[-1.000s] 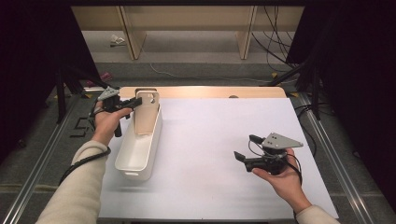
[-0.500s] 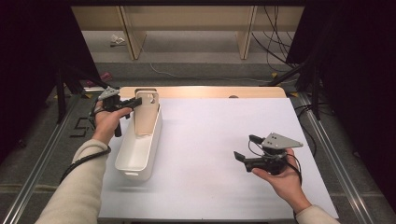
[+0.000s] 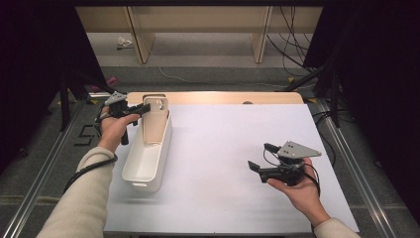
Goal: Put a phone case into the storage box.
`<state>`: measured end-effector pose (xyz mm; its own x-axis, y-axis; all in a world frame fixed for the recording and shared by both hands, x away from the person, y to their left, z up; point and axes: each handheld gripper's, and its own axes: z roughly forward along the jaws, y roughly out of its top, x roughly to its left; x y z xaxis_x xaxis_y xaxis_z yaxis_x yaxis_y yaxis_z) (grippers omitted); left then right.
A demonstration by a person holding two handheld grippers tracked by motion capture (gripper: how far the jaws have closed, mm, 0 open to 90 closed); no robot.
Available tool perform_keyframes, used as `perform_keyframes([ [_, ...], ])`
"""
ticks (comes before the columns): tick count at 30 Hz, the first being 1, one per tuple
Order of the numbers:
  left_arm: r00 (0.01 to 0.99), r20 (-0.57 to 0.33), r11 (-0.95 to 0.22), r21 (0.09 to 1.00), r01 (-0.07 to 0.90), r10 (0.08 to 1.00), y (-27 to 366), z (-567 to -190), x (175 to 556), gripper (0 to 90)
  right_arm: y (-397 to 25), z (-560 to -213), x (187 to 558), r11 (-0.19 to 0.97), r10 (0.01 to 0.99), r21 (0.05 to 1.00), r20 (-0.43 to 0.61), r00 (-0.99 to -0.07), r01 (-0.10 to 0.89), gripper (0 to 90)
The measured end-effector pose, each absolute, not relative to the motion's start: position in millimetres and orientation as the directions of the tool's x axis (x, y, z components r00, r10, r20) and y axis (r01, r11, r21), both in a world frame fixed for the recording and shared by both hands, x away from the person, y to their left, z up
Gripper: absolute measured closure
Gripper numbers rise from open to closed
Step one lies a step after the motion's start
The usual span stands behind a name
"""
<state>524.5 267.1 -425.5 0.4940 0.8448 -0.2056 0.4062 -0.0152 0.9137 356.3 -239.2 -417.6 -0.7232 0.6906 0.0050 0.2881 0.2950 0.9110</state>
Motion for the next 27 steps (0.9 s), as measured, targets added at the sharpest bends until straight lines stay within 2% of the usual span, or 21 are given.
perform_keyframes([
  [11, 0.478, -0.195, -0.023, 0.910, 0.414, 0.857, 269.6, -427.6, 524.9, 75.0, -239.1, -417.9, 356.5, 0.295, 0.690, 0.911, 0.005, -0.724, 0.287, 16.3],
  [16, 0.418, -0.191, -0.021, 0.892, 0.451, 0.888, 270.5, -428.0, 524.9, 72.9, -239.0, -417.9, 356.4, 0.297, 0.689, 0.911, 0.004, -0.725, 0.287, 16.3],
  [27, 0.368, -0.144, -0.048, 0.884, 0.466, 0.919, 271.9, -423.5, 519.4, 62.0, -238.9, -418.1, 356.6, 0.298, 0.689, 0.911, 0.003, -0.725, 0.287, 16.3],
])
